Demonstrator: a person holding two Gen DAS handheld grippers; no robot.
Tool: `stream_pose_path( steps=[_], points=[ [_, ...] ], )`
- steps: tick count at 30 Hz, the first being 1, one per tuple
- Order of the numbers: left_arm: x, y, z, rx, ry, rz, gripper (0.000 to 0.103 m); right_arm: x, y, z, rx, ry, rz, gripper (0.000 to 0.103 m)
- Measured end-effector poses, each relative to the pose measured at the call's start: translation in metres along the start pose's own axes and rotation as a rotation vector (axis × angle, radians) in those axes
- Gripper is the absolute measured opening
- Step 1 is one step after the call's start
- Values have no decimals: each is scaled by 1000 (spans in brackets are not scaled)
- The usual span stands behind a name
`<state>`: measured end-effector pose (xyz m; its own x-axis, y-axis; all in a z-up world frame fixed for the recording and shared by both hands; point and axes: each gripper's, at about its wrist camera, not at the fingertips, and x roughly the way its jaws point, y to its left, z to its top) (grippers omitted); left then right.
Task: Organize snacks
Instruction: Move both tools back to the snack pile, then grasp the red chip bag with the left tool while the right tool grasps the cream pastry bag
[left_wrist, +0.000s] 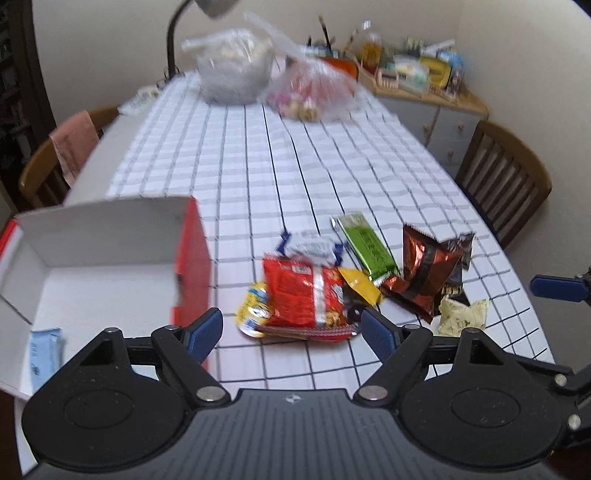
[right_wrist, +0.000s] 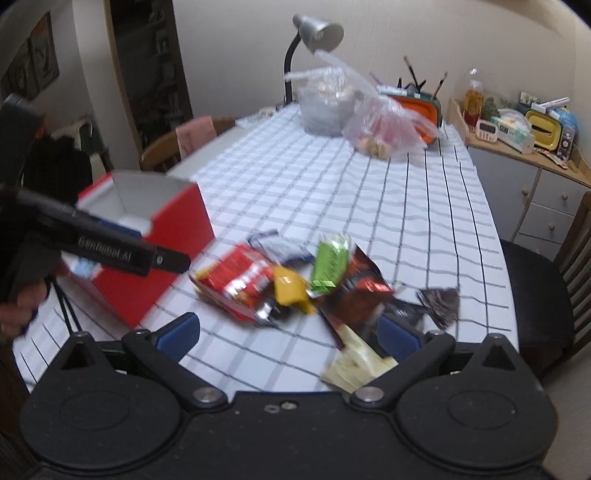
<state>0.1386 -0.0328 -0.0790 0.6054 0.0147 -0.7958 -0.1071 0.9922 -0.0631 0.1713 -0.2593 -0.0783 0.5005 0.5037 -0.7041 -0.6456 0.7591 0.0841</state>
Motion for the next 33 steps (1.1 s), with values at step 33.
stream_pose_path(
  steps=[33],
  points=[
    [151,-8,34,-44,314,75,84,97,-37,-35,-394,241,19,75]
  ],
)
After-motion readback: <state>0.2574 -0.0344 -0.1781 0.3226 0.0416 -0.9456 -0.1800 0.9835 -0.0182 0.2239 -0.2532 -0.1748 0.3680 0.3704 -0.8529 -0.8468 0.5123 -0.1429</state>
